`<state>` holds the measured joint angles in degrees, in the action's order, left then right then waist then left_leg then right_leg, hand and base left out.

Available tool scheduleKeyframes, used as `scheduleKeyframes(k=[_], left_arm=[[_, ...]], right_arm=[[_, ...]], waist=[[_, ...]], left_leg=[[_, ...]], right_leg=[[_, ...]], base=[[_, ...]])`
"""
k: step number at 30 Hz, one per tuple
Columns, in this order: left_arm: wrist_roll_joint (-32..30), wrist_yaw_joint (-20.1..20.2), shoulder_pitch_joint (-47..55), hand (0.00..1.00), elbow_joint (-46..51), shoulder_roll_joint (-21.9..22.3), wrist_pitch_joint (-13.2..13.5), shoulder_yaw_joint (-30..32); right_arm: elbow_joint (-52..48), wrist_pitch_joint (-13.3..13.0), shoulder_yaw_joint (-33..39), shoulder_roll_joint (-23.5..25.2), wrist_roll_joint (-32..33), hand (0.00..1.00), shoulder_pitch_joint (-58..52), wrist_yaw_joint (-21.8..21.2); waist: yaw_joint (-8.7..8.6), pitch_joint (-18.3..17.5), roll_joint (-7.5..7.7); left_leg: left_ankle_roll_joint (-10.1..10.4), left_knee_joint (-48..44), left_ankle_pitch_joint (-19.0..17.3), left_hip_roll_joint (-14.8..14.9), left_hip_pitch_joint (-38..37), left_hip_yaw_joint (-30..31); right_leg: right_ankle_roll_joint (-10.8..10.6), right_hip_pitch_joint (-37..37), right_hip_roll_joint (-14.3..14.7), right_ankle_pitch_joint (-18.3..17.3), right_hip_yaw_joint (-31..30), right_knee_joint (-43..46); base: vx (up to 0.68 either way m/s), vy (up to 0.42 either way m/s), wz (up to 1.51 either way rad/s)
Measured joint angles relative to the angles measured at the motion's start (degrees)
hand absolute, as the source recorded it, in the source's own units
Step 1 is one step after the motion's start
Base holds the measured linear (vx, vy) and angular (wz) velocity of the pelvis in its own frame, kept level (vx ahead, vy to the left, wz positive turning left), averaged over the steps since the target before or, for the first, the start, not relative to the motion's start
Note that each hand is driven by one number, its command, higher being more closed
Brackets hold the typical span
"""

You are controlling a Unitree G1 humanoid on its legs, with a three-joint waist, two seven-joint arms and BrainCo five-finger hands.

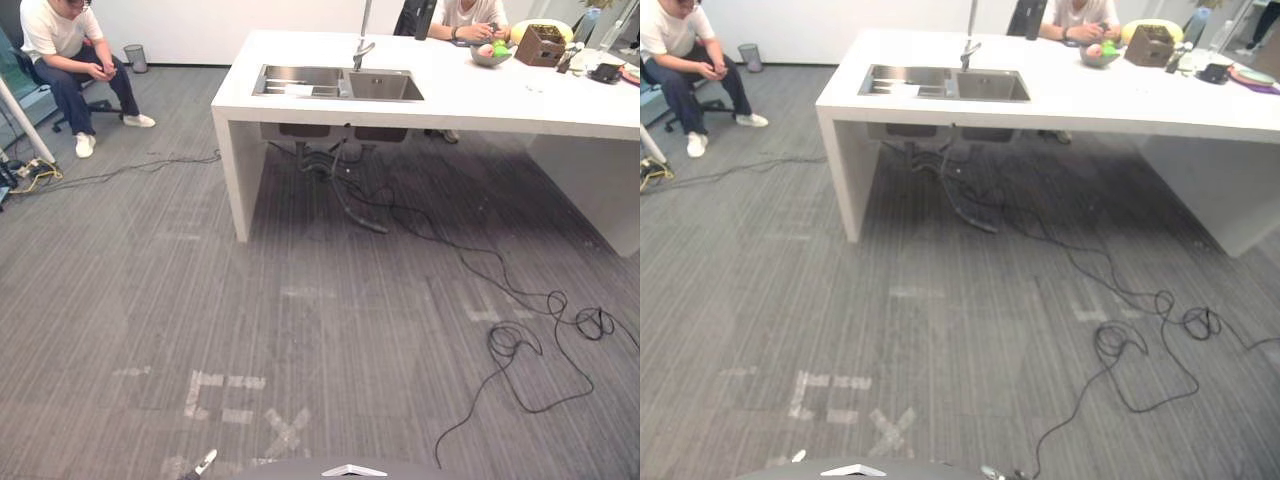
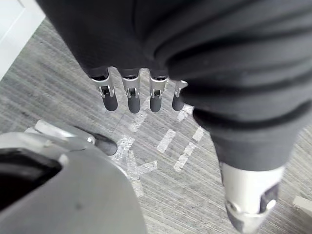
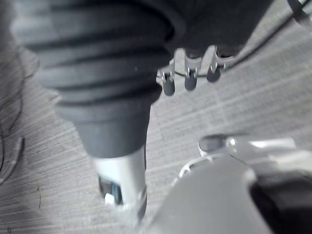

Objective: Walk over to the sink, pick up the cup, carry it to the dishwasher, place the cup inside the dishwasher, then close the dishwasher door

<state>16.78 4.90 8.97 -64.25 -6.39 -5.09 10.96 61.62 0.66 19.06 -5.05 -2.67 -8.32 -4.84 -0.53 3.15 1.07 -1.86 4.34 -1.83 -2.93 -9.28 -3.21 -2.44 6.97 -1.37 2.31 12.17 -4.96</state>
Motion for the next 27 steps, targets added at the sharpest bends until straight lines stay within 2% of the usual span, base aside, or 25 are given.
scheduleKeyframes(k=[3,6,9,12,21,27], left_arm=[[-2.64,-1.78,-0.25,0.00,0.63,0.22,2.12,-0.09],[-3.65,-3.24,-0.54,0.00,0.65,0.25,3.00,-0.11],[-5.13,-3.80,-0.67,0.00,0.72,0.23,3.00,-0.07],[-6.23,-4.31,-0.91,0.00,0.74,0.19,2.89,-0.03],[-10.37,-4.76,-1.24,0.00,1.33,0.08,3.02,-0.01],[-10.41,-4.92,-1.19,0.00,1.44,-0.20,3.55,-0.05]], right_arm=[[-0.17,-0.15,-0.43,0.00,0.38,0.00,0.07,0.09],[-0.09,0.32,-0.43,0.04,1.24,0.00,0.07,-1.09],[0.01,0.80,-0.44,-0.10,0.00,0.00,0.11,-5.13],[0.05,0.76,-0.45,-0.10,-0.22,0.00,0.14,-7.00],[0.04,-0.06,-2.26,-0.42,-2.27,0.00,0.94,-10.22],[0.12,-0.74,-3.24,-0.35,-2.27,0.00,1.22,-11.32]], waist=[[-0.02,0.21,0.36],[-0.16,0.43,0.47],[-0.15,0.80,0.53],[-0.18,1.18,0.46],[-0.18,1.98,0.94],[-0.08,2.25,1.38]], left_leg=[[0.00,0.07,0.04,-0.06,0.12,-0.11],[0.01,0.09,0.02,-0.05,0.08,-0.22],[0.02,0.09,0.02,-0.06,0.02,-0.33],[0.01,0.09,0.02,-0.05,-0.06,-0.33],[0.00,0.13,0.03,-0.05,-0.93,-0.34],[0.01,0.33,0.03,-0.05,-0.93,-0.53]], right_leg=[[0.00,0.00,-0.06,0.00,0.04,-0.01],[0.00,0.00,-0.06,-0.01,-0.05,-0.01],[0.00,0.03,-0.06,0.00,-0.13,-0.01],[0.00,0.13,-0.06,0.00,-0.12,-0.01],[-0.11,1.00,-0.06,-0.11,-0.13,-0.03],[-0.07,0.96,-0.06,-0.08,-0.23,-0.03]], base=[[-0.03,-0.001,-0.01],[-0.02,-0.005,-0.02],[-0.02,-0.006,-0.01],[-0.03,-0.011,0.00],[-0.01,-0.004,-0.01],[-0.04,-0.015,-0.01]])
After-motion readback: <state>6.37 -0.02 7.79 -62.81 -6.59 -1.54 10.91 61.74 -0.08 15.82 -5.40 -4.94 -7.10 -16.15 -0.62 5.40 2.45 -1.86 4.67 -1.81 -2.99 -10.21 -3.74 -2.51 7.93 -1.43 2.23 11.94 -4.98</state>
